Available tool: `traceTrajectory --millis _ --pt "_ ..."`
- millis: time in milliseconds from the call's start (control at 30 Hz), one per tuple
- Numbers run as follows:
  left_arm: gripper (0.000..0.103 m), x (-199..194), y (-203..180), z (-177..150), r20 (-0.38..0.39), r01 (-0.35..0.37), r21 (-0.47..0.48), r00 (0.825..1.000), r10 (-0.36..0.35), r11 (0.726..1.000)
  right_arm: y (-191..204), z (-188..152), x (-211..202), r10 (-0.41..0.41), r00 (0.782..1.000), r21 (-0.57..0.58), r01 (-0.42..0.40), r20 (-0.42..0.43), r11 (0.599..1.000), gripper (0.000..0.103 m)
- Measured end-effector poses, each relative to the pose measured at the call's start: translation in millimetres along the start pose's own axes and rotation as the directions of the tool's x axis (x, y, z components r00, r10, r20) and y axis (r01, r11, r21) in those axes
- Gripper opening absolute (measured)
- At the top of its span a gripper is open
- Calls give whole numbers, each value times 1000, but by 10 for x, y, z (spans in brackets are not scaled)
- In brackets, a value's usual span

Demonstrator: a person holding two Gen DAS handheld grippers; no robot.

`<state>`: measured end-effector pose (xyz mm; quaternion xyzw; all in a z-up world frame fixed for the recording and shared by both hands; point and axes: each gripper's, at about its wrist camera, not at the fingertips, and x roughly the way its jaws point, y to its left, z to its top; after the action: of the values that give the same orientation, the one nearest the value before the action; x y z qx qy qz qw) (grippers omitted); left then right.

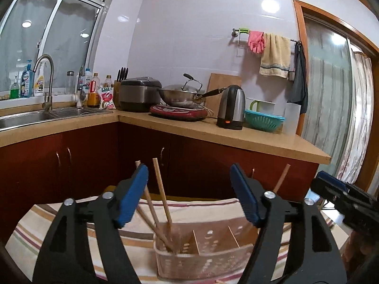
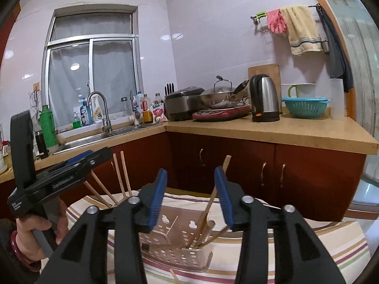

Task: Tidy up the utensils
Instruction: 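Lower the chopsticks into the pink holder and open both tools, then move both tools back over the remaining chopsticks on the table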

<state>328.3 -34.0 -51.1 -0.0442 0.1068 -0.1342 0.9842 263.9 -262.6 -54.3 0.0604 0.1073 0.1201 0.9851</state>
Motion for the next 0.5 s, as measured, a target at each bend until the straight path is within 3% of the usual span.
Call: traceTrajectory --millis 67,267,367,500 --pt "82 -170 27 -17 6 3 -2 1000 -3 1000 -33 17 -127 -6 1000 7 6 9 1000 50" --pt "89 -682 130 -235 -7 -3 17 1000 3 1000 -92 -103 -590 -31 999 6 31 7 999 55" --pt "89 -915 215 -480 -36 -41 49 998 43 998 -131 -304 -788 -53 998 -6 53 -16 999 55" --pt "89 -1133 361 -862 -97 -87 78 991 94 993 -239 -747 -912 -72 991 -3 72 -112 997 55"
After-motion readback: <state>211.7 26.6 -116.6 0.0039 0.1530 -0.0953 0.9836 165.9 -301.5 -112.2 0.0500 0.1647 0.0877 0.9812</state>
